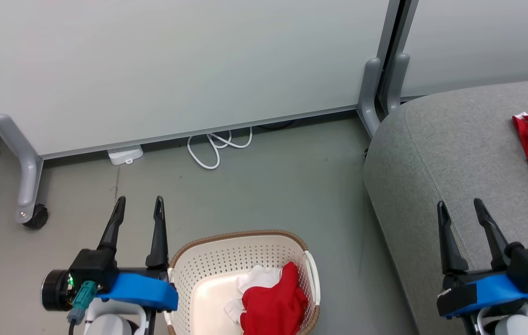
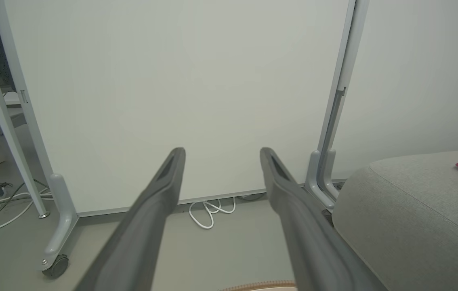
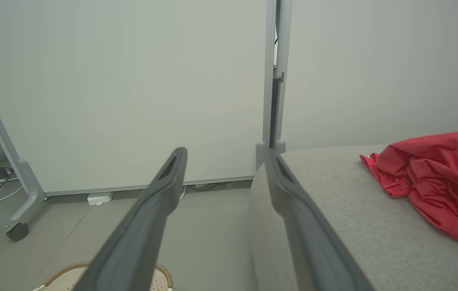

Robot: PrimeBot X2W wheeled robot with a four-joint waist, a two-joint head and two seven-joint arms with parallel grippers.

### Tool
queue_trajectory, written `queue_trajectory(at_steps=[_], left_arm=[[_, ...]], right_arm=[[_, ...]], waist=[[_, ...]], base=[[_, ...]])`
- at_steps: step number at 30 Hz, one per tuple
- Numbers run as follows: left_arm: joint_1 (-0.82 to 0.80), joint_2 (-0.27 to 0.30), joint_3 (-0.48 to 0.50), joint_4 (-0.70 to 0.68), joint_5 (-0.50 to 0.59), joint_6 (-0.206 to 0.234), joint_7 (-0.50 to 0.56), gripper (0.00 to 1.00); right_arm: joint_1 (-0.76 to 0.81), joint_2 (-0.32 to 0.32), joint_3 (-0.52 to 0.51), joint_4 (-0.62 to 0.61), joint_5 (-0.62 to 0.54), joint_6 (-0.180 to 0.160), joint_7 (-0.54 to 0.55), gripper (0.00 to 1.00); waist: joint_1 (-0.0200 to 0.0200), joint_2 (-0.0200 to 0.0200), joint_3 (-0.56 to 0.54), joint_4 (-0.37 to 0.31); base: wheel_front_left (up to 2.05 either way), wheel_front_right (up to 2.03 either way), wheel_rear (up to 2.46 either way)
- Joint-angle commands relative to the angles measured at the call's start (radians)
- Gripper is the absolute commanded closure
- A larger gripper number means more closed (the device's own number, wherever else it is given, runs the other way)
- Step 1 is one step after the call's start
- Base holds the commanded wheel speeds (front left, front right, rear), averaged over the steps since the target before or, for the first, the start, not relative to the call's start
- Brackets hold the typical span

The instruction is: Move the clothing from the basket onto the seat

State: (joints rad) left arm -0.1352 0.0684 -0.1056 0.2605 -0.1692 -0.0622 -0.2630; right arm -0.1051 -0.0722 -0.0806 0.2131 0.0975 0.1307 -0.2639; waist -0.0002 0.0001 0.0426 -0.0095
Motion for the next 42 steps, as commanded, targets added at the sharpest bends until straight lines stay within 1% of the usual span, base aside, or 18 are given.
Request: queue_trajectory(at_steps=[1, 9, 20, 24, 29, 35, 37, 42], left_arm=[[0.016, -0.001, 0.011, -0.003, 0.005, -0.006, -0.003, 0.00], [0.057, -0.013, 0.052, 0.005, 0.030, -0.033, -0.003, 0.00], [0.064, -0.018, 0.070, 0.014, 0.042, -0.048, -0.003, 0.00], [0.062, -0.018, 0.064, 0.014, 0.036, -0.051, -0.003, 0.00], [0.023, -0.019, 0.030, 0.013, 0.044, -0.059, -0.003, 0.00], [-0.061, -0.017, -0.033, 0.061, 0.056, -0.069, -0.003, 0.00], [-0.094, -0.010, -0.054, 0.089, 0.053, -0.068, -0.003, 0.00], [-0.195, 0.027, -0.145, 0.181, 0.027, -0.068, -0.003, 0.00]], right_arm=[[0.021, 0.004, -0.004, 0.003, 0.001, 0.000, -0.001, 0.00], [0.054, 0.016, -0.015, 0.014, 0.007, 0.000, -0.001, 0.00], [0.061, 0.022, -0.020, 0.025, 0.011, 0.000, -0.001, 0.00], [0.059, 0.022, -0.017, 0.024, 0.009, 0.000, -0.001, 0.00], [0.033, 0.023, -0.010, 0.019, 0.010, 0.000, -0.001, 0.00], [-0.016, 0.022, 0.009, 0.009, 0.005, 0.000, -0.001, 0.00], [-0.038, 0.020, 0.016, 0.004, 0.005, 0.000, -0.001, 0.00], [-0.102, 0.008, 0.040, -0.013, 0.002, 0.000, -0.001, 0.00]], waist=[[0.0002, -0.0001, -0.004, 0.001], [0.0002, -0.0001, -0.012, 0.009], [0.0002, -0.0001, -0.016, 0.018], [0.0002, -0.0001, -0.016, 0.018], [0.0002, -0.0001, 0.004, 0.014], [0.0002, -0.0001, 0.058, -0.011], [0.0002, -0.0001, 0.085, -0.024], [0.0002, -0.0001, 0.174, -0.064]], base=[[0.00, 0.00, 0.00], [0.00, 0.00, 0.00], [0.00, 0.00, 0.00], [0.00, 0.00, 0.00], [0.00, 0.00, 0.00], [0.00, 0.00, 0.00], [0.00, 0.00, 0.00], [0.00, 0.00, 0.00]])
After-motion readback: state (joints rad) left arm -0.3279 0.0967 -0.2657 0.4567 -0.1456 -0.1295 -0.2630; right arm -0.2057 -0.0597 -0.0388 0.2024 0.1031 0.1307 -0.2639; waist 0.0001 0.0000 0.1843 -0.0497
